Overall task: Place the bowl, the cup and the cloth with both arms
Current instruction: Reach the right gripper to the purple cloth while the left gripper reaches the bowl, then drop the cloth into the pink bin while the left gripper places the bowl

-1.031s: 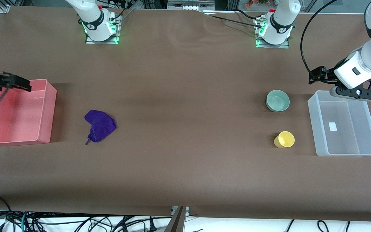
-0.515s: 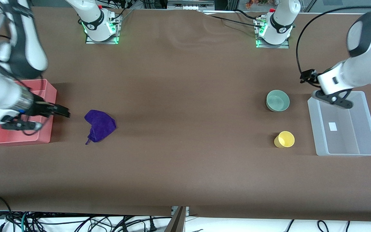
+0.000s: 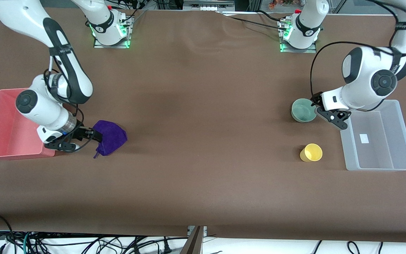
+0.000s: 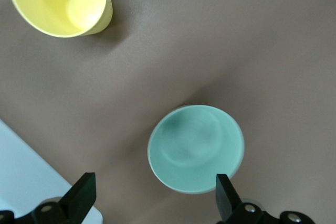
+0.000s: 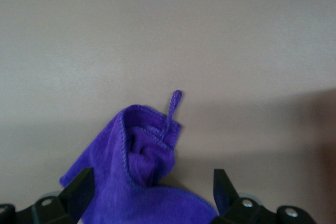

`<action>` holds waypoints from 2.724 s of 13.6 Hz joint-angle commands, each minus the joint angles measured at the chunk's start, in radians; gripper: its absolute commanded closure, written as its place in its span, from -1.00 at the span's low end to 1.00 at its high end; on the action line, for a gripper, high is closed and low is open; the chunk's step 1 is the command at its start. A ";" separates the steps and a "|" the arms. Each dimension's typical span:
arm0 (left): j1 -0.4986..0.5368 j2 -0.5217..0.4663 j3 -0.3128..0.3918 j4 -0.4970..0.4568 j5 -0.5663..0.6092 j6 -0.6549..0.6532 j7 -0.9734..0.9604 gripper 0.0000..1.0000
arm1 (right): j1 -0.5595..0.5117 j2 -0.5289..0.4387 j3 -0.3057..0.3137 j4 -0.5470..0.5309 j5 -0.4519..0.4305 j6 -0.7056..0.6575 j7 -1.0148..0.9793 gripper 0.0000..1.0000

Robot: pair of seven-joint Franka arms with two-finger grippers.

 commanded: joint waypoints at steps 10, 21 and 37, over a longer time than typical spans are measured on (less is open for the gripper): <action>0.040 0.189 -0.011 -0.075 0.004 0.321 0.201 1.00 | 0.055 0.052 0.002 -0.007 0.015 0.062 0.092 1.00; 0.108 0.115 -0.031 0.298 0.004 -0.245 0.269 1.00 | 0.031 -0.077 -0.119 0.344 0.004 -0.637 -0.160 1.00; 0.448 0.508 -0.037 0.627 0.127 -0.042 0.715 -1.00 | -0.040 0.049 -0.500 0.296 0.029 -0.639 -0.862 0.97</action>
